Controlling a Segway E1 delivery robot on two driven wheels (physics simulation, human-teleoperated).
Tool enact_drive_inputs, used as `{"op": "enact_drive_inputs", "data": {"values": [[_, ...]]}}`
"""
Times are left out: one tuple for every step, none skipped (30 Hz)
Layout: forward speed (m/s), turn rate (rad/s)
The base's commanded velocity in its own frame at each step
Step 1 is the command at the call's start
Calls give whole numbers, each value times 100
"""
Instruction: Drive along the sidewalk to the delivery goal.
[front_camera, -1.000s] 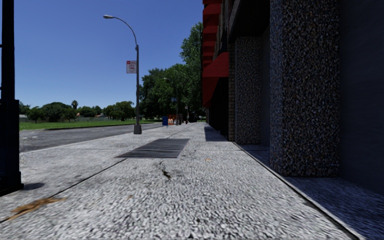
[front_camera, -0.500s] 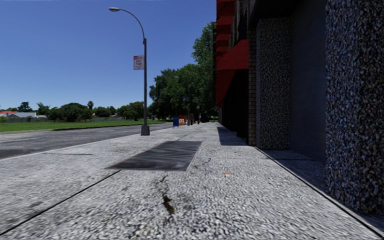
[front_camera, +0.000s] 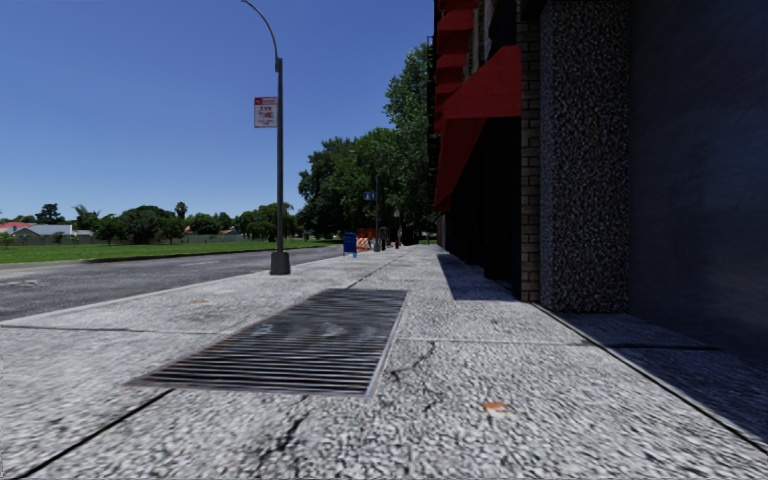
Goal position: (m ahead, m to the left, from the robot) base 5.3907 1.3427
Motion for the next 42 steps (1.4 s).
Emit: {"op": "enact_drive_inputs", "data": {"values": [[200, 0], [200, 0], [200, 0], [200, 0], [200, 0], [200, 0], [200, 0], [200, 0], [200, 0], [200, 0], [200, 0], [200, 0], [200, 0], [200, 0], [200, 0], [200, 0], [200, 2], [200, 51], [200, 120], [200, 120], [200, 120], [200, 120], [200, 120], [200, 120], [200, 75], [200, 18], [200, 3], [200, 3], [194, 0], [187, 0], [178, 0], [171, 0], [168, 0], [166, 0], [164, 0], [161, 6], [161, 6], [159, 8], [158, 0], [158, 0], [158, 0], [157, 0]]}}
